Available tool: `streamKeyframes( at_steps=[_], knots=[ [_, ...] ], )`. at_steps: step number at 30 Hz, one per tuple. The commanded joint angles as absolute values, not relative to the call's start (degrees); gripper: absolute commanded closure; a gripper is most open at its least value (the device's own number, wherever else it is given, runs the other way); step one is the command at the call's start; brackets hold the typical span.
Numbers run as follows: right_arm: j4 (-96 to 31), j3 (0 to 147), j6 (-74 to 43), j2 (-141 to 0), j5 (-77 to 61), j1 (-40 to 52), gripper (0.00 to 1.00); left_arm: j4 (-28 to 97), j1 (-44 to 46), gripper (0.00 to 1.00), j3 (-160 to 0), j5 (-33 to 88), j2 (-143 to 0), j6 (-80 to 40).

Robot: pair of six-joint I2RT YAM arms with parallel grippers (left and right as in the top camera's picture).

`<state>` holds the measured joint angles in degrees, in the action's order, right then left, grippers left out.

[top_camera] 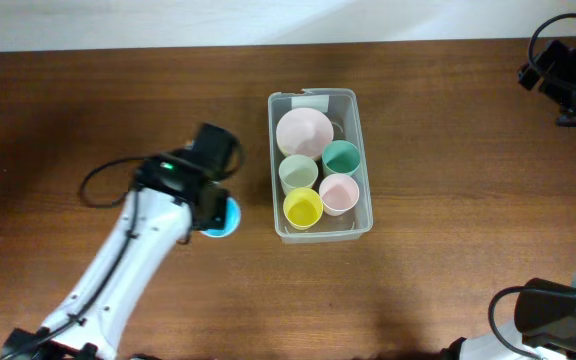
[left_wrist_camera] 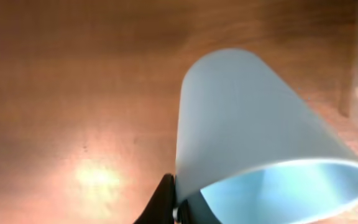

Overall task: Pack container
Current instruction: 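Lift the light blue cup and set it upright on the table, then carry the light blue cup into the container beside the pink cup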

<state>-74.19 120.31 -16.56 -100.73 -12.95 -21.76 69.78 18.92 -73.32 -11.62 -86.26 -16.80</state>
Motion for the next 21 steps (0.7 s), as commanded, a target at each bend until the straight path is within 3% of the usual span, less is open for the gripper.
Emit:
streamKeyframes(
  at_steps=[1,9,16,21],
  knots=[
    [-74.2,120.4,-17.0,-101.0,-13.0,-21.8,0.01,71.2,13.5,0.99,-74.5,-4.9,-87.1,-21.8],
    [-74.2,120.4,-17.0,-101.0,-13.0,-21.8,0.01,71.5,8.2,1.0,-74.5,-0.7,-92.6,-21.4],
    [-74.2,120.4,-17.0,-101.0,-13.0,-21.8,0.01,70.1,6.9,0.99,-75.1,11.9,-95.8,-21.4],
    [-74.2,120.4,-17.0,-101.0,-13.0,-21.8,0.01,76.6,7.4,0.99,-83.8,16.3,-95.8,-21.4]
  ],
)
